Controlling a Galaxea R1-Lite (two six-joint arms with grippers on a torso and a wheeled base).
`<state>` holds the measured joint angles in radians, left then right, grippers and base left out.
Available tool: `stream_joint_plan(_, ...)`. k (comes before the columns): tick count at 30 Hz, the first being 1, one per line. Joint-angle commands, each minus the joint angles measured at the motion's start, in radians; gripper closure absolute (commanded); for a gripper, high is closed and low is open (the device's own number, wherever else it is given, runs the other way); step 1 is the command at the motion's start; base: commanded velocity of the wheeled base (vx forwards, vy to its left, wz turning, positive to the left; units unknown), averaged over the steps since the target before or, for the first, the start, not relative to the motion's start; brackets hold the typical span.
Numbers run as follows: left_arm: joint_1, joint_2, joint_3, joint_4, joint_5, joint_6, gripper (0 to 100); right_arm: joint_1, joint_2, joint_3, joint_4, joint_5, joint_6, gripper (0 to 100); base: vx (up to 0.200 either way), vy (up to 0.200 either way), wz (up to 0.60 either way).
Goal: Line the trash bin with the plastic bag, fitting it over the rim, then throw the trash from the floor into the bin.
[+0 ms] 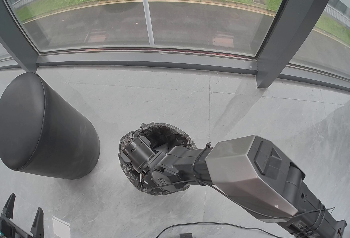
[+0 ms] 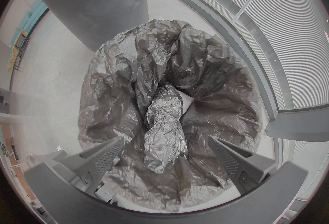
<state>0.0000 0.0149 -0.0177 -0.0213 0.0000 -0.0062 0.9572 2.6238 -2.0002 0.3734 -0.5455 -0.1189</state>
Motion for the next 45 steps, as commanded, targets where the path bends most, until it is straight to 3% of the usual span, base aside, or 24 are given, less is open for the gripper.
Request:
stream_joint_plan(1,0.0,-0.013,0.018,0.0,0.0,-0.001,0,-0.018,0.061,0.0,-0.037,0.003,-0.028,0,0.0,0.0,0.0)
stream_joint_plan(12,0.0,-0.015,0.018,0.0,0.0,0.0,0,-0.071,0.193,0.0,-0.255,-0.013,-0.107,0,0.0,0.0,0.0)
stream_joint_plan(22,0.0,-0.015,0.018,0.0,0.0,-0.001,0,-0.127,0.202,0.0,-0.266,-0.005,-0.103,0,0.0,0.0,0.0)
stream_joint_plan(45,0.0,-0.015,0.018,0.0,0.0,0.0,0,-0.13,0.203,0.0,-0.3,-0.005,-0.105,0,0.0,0.0,0.0)
